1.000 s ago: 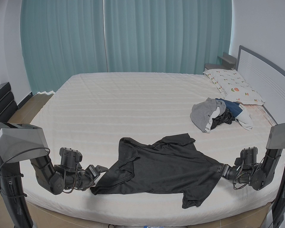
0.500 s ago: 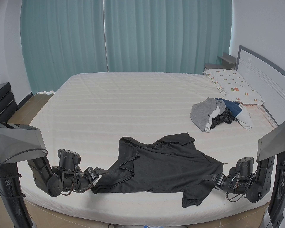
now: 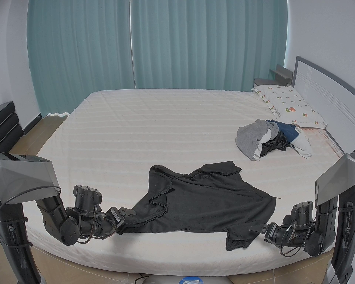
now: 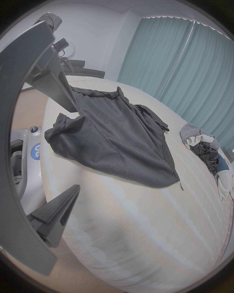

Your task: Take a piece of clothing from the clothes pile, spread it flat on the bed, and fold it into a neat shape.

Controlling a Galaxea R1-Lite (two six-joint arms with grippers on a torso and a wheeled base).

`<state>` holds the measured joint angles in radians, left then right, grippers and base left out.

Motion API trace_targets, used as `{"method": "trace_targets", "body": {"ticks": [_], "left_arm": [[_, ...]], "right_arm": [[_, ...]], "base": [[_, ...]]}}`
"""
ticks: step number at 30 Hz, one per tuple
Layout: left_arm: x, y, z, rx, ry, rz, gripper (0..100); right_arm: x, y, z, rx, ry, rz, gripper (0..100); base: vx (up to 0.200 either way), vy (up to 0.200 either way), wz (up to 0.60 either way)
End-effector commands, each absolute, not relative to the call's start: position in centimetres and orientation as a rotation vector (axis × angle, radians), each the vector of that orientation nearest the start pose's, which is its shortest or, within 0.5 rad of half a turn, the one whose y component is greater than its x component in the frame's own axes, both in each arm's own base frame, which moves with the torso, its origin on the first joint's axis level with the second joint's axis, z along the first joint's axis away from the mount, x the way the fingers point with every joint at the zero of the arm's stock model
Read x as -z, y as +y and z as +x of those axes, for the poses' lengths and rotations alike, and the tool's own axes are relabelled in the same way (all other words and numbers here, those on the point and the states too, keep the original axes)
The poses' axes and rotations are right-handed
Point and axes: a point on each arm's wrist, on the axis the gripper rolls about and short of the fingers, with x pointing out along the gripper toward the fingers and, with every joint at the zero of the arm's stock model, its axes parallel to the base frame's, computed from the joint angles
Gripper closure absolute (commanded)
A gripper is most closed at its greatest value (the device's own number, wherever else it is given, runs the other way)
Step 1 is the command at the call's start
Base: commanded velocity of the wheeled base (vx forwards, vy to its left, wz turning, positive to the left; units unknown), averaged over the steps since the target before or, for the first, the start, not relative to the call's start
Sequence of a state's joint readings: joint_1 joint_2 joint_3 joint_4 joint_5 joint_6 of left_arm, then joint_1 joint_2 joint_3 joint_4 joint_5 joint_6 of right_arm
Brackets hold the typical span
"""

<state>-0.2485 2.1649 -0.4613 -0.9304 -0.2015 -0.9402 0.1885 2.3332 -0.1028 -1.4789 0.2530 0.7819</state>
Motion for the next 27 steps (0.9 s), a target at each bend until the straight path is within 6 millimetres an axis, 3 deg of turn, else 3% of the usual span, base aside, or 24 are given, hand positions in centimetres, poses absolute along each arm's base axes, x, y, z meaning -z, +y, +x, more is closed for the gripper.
{"method": "trace_targets", "body": {"ticks": [1,17,27], "left_arm": [[0.7,-7.3,28.3,0.018,0.905,-0.863,0],[1.9,-7.4,27.7,-0.028,0.915,-0.756,0],[4.0,-9.3,28.1,-0.071,0.899,-0.582,0]], "right_arm": [[3.9,4.9,22.9,-0.099,0.889,0.754,0],[4.0,5.0,22.9,-0.098,0.893,0.749,0],[4.1,5.0,23.1,-0.101,0.884,0.753,0]], "base": [[0.0,0.0,0.0],[0.0,0.0,0.0],[0.0,0.0,0.0]]}}
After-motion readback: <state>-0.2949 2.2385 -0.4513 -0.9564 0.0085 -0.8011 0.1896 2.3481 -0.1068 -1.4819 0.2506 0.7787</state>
